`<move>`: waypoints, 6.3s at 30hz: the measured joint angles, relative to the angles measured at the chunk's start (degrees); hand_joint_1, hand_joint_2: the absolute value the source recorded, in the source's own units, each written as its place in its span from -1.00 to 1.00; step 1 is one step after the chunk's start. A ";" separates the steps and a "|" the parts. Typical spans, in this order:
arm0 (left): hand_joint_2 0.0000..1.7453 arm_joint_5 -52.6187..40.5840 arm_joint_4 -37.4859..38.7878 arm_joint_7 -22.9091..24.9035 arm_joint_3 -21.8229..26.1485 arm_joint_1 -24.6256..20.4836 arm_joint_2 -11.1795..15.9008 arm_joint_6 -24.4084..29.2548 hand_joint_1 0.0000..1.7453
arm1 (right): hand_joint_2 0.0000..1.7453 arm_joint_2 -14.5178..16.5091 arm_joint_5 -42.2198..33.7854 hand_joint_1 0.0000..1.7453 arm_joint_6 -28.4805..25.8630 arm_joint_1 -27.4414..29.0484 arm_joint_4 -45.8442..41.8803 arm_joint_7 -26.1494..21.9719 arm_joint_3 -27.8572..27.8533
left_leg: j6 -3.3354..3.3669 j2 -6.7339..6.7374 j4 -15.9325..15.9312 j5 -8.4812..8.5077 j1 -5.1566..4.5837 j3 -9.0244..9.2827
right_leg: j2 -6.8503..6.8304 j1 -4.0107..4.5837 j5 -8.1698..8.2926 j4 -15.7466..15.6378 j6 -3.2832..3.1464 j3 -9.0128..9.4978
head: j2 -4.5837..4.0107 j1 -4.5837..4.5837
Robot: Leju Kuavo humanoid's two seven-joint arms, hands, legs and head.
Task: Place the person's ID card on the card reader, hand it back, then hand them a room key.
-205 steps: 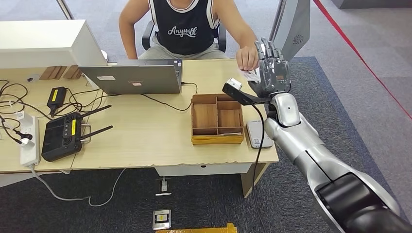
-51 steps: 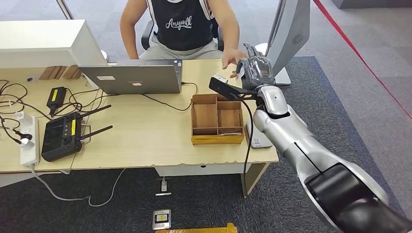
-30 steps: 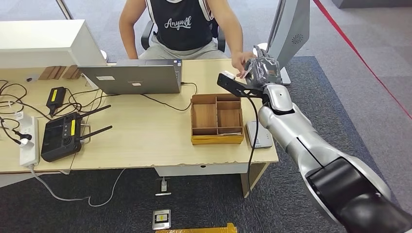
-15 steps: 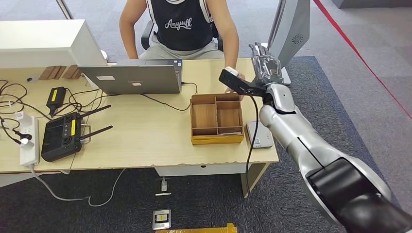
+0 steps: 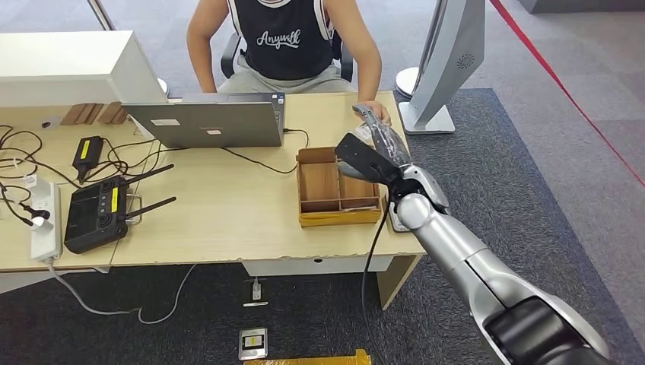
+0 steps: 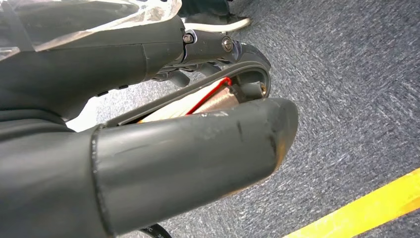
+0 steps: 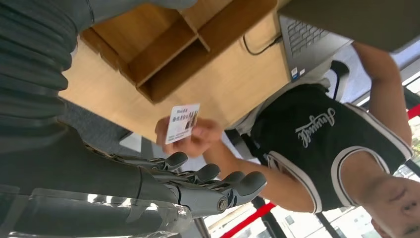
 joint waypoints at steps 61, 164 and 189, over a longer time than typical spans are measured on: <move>-1.00 -3.54 -0.95 -2.19 0.36 -0.21 -1.70 1.14 -1.00 | 1.00 -4.46 27.61 -1.00 -7.62 13.40 -1.99 8.48 3.38 | 0.00 0.00 -0.01 -0.02 -0.01 -0.02 | 0.00 -0.01 -0.01 -0.01 0.00 0.00 | 0.00 0.02; -1.00 -6.96 -0.96 -3.93 0.13 -0.30 -2.11 0.32 -1.00 | 1.00 -1.66 28.17 1.00 -4.62 -2.42 -7.47 9.55 0.90 | -0.01 0.01 -0.01 0.01 -0.01 -0.03 | 0.01 -0.01 0.01 0.03 -0.01 0.00 | 0.00 0.02; -1.00 -8.59 -0.86 -3.40 -0.58 -0.32 -0.77 -1.24 -1.00 | 1.00 2.18 25.36 1.00 -2.61 -18.57 19.82 13.14 1.27 | -0.01 0.00 0.00 0.01 -0.01 -0.08 | 0.00 -0.01 0.01 0.03 0.00 -0.05 | 0.00 0.02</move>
